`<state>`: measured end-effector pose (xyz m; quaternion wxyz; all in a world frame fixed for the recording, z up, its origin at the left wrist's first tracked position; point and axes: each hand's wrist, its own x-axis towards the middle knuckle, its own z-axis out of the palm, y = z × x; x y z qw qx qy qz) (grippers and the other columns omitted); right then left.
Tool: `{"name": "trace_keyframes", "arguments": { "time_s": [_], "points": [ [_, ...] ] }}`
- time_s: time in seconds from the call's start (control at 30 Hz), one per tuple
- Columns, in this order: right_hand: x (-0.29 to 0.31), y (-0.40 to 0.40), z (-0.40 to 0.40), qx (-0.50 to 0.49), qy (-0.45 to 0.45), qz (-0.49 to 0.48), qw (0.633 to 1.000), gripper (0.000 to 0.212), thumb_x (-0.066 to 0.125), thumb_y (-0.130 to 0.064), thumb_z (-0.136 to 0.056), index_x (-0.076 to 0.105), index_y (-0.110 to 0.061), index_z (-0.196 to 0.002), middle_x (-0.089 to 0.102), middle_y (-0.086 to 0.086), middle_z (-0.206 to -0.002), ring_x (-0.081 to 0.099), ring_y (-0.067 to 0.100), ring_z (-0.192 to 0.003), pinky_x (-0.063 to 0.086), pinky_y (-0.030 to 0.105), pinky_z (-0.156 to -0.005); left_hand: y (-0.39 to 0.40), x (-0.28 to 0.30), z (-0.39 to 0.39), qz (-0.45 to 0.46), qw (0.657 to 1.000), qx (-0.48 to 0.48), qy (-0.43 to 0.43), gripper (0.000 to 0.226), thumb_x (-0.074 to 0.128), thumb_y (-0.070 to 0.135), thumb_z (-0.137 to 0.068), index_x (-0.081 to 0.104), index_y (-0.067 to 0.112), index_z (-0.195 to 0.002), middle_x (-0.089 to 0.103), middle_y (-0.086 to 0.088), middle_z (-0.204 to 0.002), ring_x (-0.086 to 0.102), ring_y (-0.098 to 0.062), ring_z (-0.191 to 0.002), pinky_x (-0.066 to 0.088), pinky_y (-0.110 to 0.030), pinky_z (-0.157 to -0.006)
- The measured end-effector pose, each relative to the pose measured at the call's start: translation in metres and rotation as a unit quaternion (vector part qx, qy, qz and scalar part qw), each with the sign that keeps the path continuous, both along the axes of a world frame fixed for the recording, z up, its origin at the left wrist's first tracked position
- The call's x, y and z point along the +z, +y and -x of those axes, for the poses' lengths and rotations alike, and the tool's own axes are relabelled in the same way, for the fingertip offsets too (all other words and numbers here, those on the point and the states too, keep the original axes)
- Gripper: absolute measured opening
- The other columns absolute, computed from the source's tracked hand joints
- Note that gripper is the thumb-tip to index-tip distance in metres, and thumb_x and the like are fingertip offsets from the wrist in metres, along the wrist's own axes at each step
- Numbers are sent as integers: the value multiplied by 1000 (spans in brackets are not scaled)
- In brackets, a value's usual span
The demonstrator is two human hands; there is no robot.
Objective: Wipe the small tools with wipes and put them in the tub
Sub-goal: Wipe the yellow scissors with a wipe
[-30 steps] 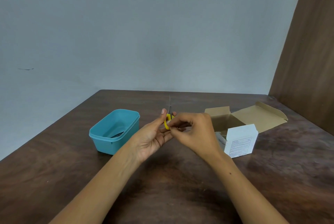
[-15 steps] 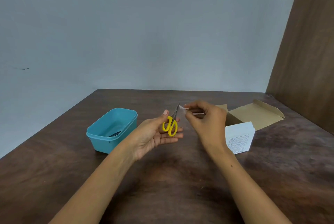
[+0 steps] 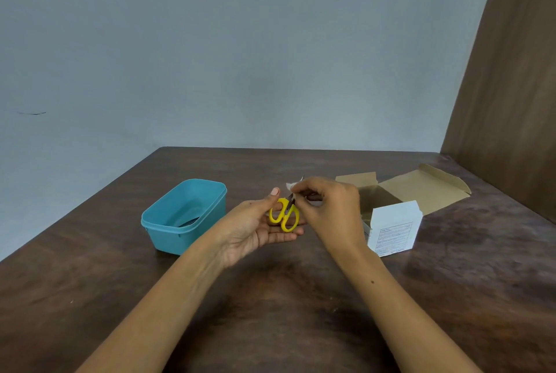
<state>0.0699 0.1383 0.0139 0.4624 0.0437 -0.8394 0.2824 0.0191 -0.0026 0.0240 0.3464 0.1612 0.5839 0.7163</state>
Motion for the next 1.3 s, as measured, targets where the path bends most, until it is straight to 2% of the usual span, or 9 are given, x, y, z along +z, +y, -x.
{"name": "trace_keyframes", "arguments": {
  "time_s": [0.13, 0.33, 0.53, 0.73, 0.97, 1.17, 1.3],
  "points": [
    [-2, -3, 1, 35, -66, -12, 997, 9, 71, -12, -74, 74, -17, -80, 73, -4, -73, 67, 7, -68, 57, 33, -64, -1, -2, 3, -2, 1000, 28, -6, 40, 44, 32, -97, 63, -2, -103, 69, -22, -89, 72, -27, -74, 60, -33, -69],
    [-1, -1, 2, -2, -20, 7, 1000, 10, 72, -4, -74, 73, -13, -78, 73, -1, -74, 67, 9, -68, 57, 30, -65, 0, 0, 3, 3, 1000, 14, 0, 45, 41, 34, -98, 62, -5, -104, 72, -20, -83, 72, -27, -75, 60, -31, -69],
    [1, -2, -1, 47, -70, 7, 996, 13, 70, -5, -69, 74, -15, -75, 73, -5, -71, 66, 6, -66, 56, 24, -64, -3, -1, 6, 1, 999, 33, -2, 44, 45, 32, -97, 61, -7, -110, 68, -25, -92, 72, -30, -75, 61, -33, -67],
    [-2, 2, 4, 8, -37, 17, 999, 11, 72, -4, -74, 75, -13, -78, 73, -1, -72, 68, 11, -67, 57, 34, -65, -4, 0, 4, 20, 1000, 5, 12, 47, 43, 34, -97, 63, -8, -106, 71, -24, -91, 72, -29, -75, 60, -31, -66],
    [-5, -3, 3, 45, -72, -16, 996, 11, 71, -8, -78, 75, -17, -84, 74, -4, -78, 68, 7, -73, 57, 31, -70, -5, -1, 6, 33, 999, 20, 35, 44, 42, 34, -98, 62, -4, -105, 71, -19, -81, 71, -27, -70, 60, -32, -66],
    [-6, -4, 4, -11, -41, 23, 999, 12, 69, -4, -76, 74, -14, -78, 73, 0, -74, 67, 14, -68, 56, 35, -65, -4, -3, 5, 85, 993, -12, 86, 47, 46, 37, -95, 63, -5, -107, 69, -28, -99, 70, -28, -75, 59, -30, -66],
    [-1, 1, 1, -42, 12, 70, 997, 3, 70, -10, -79, 73, -11, -79, 73, 1, -73, 66, 13, -67, 56, 31, -64, -4, -2, 5, 110, 987, -15, 115, 40, 46, 31, -97, 65, -4, -104, 71, -25, -94, 71, -27, -72, 59, -30, -64]
  ]
}}
